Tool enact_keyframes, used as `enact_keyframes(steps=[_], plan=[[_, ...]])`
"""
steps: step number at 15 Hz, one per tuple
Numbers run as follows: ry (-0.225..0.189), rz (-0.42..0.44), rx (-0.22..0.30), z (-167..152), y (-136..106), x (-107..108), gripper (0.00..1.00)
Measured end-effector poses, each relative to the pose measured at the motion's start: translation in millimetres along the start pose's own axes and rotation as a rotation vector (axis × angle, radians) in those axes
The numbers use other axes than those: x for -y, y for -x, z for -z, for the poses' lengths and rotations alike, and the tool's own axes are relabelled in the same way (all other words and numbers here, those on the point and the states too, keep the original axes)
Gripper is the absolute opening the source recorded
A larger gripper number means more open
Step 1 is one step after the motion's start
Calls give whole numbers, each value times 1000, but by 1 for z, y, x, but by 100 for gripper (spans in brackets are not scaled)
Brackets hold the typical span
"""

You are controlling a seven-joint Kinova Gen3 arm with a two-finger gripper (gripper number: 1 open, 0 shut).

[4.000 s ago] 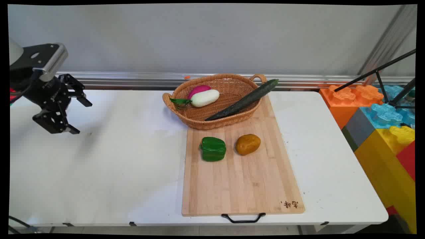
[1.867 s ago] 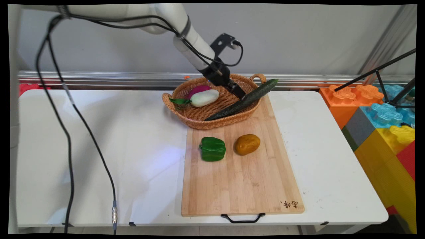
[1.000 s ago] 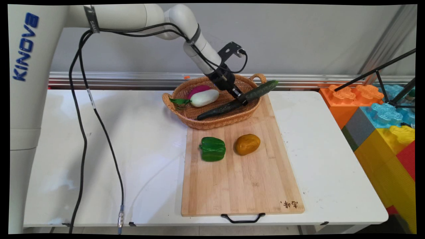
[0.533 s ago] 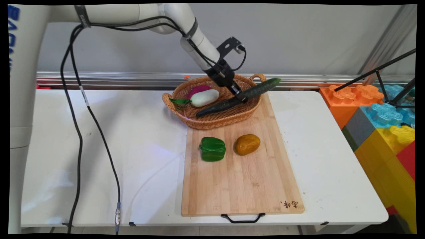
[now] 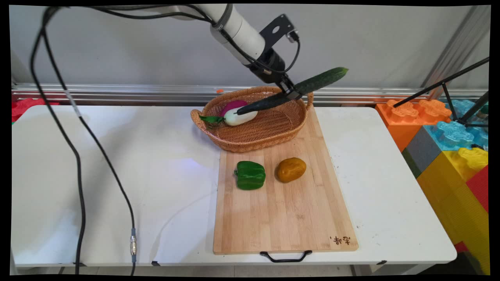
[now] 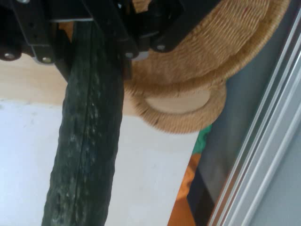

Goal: Place the picked object on the cutting board

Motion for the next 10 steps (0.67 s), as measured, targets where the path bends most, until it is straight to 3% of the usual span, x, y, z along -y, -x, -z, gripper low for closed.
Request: enact_keyframes(steps=[4,10], plan=[[-7,-45,-13,22,-18,-46,0],[48,-45,54,53,-17,-138,0]])
